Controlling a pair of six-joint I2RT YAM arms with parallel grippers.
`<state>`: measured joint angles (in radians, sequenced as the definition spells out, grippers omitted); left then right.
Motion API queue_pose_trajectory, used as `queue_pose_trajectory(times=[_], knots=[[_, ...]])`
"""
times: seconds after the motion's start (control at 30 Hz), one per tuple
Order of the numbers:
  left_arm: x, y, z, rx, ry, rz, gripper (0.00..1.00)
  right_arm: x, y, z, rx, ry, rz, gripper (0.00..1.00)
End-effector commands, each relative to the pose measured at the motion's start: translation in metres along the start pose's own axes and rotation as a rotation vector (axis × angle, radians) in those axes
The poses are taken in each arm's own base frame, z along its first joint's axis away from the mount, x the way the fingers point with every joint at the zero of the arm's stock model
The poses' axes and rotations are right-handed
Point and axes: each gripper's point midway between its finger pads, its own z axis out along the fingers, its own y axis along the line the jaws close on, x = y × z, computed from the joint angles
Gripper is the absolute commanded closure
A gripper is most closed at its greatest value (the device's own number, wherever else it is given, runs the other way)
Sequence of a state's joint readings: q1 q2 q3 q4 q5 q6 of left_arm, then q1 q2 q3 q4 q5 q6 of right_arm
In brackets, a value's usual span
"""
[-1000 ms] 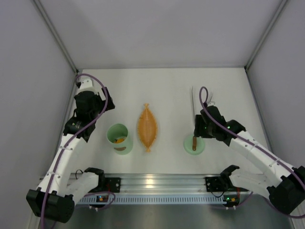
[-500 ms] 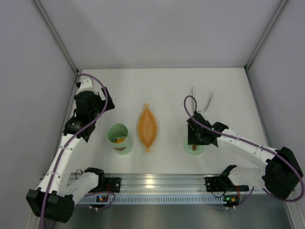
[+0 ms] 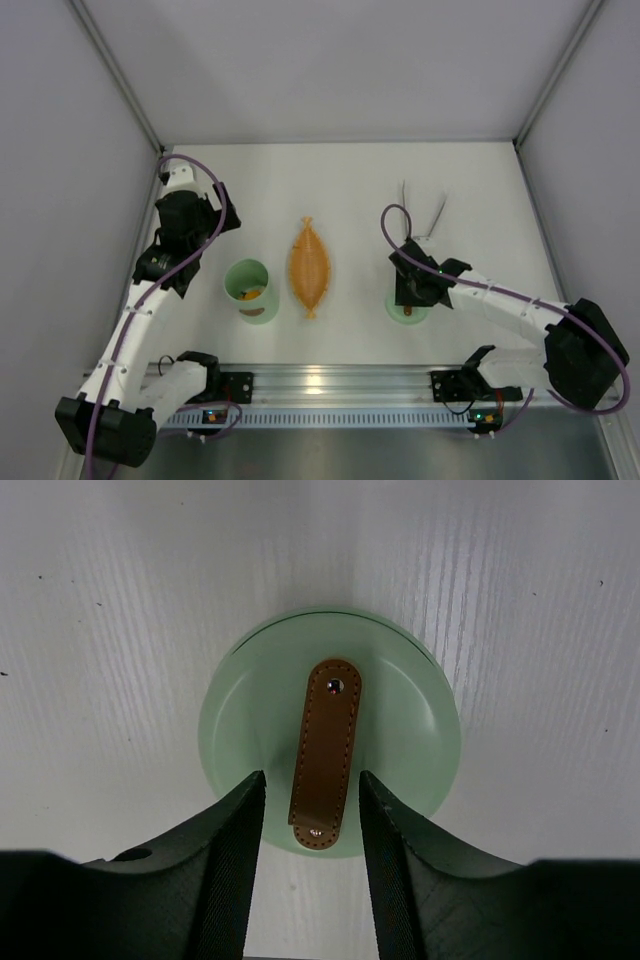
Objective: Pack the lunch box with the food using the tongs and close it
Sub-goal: Pick up the box lid from the center of the board, then close the box lid on the packing box.
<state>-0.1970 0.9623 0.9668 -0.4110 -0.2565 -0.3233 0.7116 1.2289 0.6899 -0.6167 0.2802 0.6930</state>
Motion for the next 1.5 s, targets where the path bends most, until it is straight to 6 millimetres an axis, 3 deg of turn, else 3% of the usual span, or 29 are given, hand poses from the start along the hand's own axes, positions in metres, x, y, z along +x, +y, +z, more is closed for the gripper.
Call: queue_pose_trajectory(times=[0.0, 0.2, 0.3, 0.4, 0.5, 0.6, 0.63, 0.7, 0.73, 0.77, 0.9, 0.93, 1.0, 1.03, 1.07, 1.13, 1.17, 1.23, 1.3, 1.47], knots=[[-0.021, -0.001, -0.005, 0.001, -0.065, -0.023, 0.01, -0.005, 0.009, 0.004, -0.027, -0.035, 0.011, 0.59], [-0.022, 0.001, -0.005, -0.013, -0.066, -0.023, 0.01, -0.004, 0.01, 0.005, -0.029, -0.032, 0.011, 0.65], [-0.02, 0.003, -0.003, -0.026, -0.061, -0.024, 0.01, -0.006, 0.014, 0.003, -0.048, -0.033, 0.013, 0.83], [-0.019, 0.006, -0.002, -0.047, -0.058, -0.027, 0.01, -0.012, 0.015, -0.005, -0.053, -0.046, 0.007, 0.92], [-0.018, 0.009, -0.002, -0.066, -0.057, -0.03, 0.01, -0.028, 0.023, -0.025, -0.087, -0.08, -0.005, 0.97], [-0.019, 0.012, -0.001, -0.084, -0.058, -0.033, 0.01, -0.054, 0.043, -0.057, -0.151, -0.144, -0.032, 1.0], [-0.019, 0.013, -0.002, -0.09, -0.059, -0.035, 0.01, -0.068, 0.052, -0.075, -0.174, -0.175, -0.038, 1.0], [-0.02, 0.017, -0.002, -0.114, -0.064, -0.039, 0.01, -0.076, 0.068, -0.094, -0.196, -0.197, -0.09, 1.0], [-0.019, 0.02, -0.002, -0.13, -0.065, -0.042, 0.01, -0.093, 0.079, -0.115, -0.217, -0.241, -0.095, 1.0], [-0.021, 0.024, -0.002, -0.153, -0.073, -0.05, 0.01, -0.097, 0.088, -0.121, -0.217, -0.245, -0.123, 1.0], [-0.019, 0.036, 0.001, -0.231, -0.06, -0.063, 0.01, -0.117, 0.139, -0.165, -0.283, -0.31, -0.222, 1.0], [-0.016, 0.04, 0.003, -0.25, -0.047, -0.061, 0.01, -0.126, 0.159, -0.191, -0.332, -0.355, -0.234, 1.0], [-0.015, 0.046, 0.004, -0.28, -0.041, -0.071, 0.01, -0.126, 0.181, -0.192, -0.333, -0.346, -0.291, 1.0], [-0.015, 0.049, 0.005, -0.294, -0.039, -0.076, 0.01, -0.132, 0.197, -0.21, -0.378, -0.371, -0.293, 1.0], [-0.015, 0.053, 0.005, -0.305, -0.042, -0.083, 0.01, -0.129, 0.212, -0.201, -0.369, -0.354, -0.331, 1.0], [-0.014, 0.057, 0.006, -0.317, -0.039, -0.097, 0.01, -0.13, 0.233, -0.216, -0.404, -0.368, -0.355, 1.0], [-0.014, 0.061, 0.007, -0.329, -0.039, -0.104, 0.01, -0.125, 0.245, -0.206, -0.394, -0.354, -0.384, 1.0], [-0.012, 0.065, 0.009, -0.345, -0.031, -0.116, 0.01, -0.124, 0.265, -0.215, -0.435, -0.361, -0.4, 1.0], [-0.008, 0.073, 0.015, -0.373, -0.01, -0.135, 0.01, -0.116, 0.289, -0.205, -0.44, -0.35, -0.442, 1.0], [0.005, 0.09, 0.028, -0.414, 0.042, -0.207, 0.01, -0.107, 0.324, -0.205, -0.482, -0.351, -0.486, 1.0]])
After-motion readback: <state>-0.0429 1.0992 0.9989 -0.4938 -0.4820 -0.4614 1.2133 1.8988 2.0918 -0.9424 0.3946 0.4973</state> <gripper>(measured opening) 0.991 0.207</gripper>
